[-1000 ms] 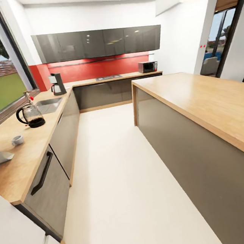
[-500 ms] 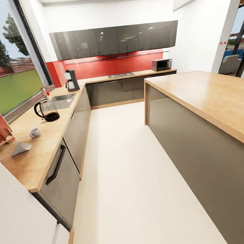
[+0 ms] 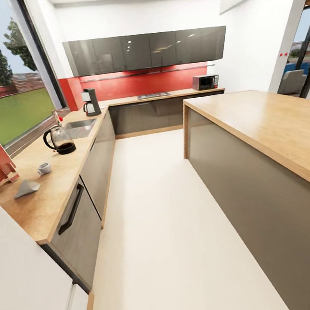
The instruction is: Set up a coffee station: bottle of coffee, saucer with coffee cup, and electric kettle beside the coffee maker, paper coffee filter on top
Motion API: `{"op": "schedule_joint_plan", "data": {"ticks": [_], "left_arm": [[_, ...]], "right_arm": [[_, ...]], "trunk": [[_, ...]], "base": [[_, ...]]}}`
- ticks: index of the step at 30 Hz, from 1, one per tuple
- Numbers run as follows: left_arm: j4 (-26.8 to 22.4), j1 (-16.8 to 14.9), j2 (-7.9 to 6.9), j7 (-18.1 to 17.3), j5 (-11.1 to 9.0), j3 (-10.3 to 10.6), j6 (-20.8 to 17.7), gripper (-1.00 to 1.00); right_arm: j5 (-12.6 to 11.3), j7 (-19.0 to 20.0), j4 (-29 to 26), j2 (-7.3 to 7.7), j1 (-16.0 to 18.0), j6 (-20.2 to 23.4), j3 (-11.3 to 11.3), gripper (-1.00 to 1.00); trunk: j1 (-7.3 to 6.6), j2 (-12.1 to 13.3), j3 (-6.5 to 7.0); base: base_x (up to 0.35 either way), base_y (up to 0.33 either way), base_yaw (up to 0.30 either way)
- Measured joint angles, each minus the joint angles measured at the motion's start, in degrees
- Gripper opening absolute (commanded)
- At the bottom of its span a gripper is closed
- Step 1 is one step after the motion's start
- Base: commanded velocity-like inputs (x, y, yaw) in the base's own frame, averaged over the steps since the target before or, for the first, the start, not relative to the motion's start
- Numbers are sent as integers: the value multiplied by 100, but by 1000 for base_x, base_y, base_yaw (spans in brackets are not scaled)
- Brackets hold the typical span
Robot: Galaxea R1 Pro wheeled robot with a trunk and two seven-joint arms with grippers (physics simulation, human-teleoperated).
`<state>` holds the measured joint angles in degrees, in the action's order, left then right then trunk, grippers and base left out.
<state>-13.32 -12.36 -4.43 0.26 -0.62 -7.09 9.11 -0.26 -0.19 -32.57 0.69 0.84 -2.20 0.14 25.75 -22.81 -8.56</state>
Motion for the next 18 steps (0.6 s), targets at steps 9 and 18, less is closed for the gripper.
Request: {"op": "schedule_joint_plan", "data": {"ticks": [9, 18], "left_arm": [[91, 7, -2, -73, 51, 49, 14, 100], [173, 2, -15, -74, 79, 82, 26, 100]], "right_arm": [[-6, -3, 162, -5, 1, 0, -14, 100], [-12, -5, 169, -8, 1, 0, -7, 100]], "trunk": [[0, 0, 0], [-2, 0, 0]], "base": [[0, 0, 0], [58, 0, 0]]}}
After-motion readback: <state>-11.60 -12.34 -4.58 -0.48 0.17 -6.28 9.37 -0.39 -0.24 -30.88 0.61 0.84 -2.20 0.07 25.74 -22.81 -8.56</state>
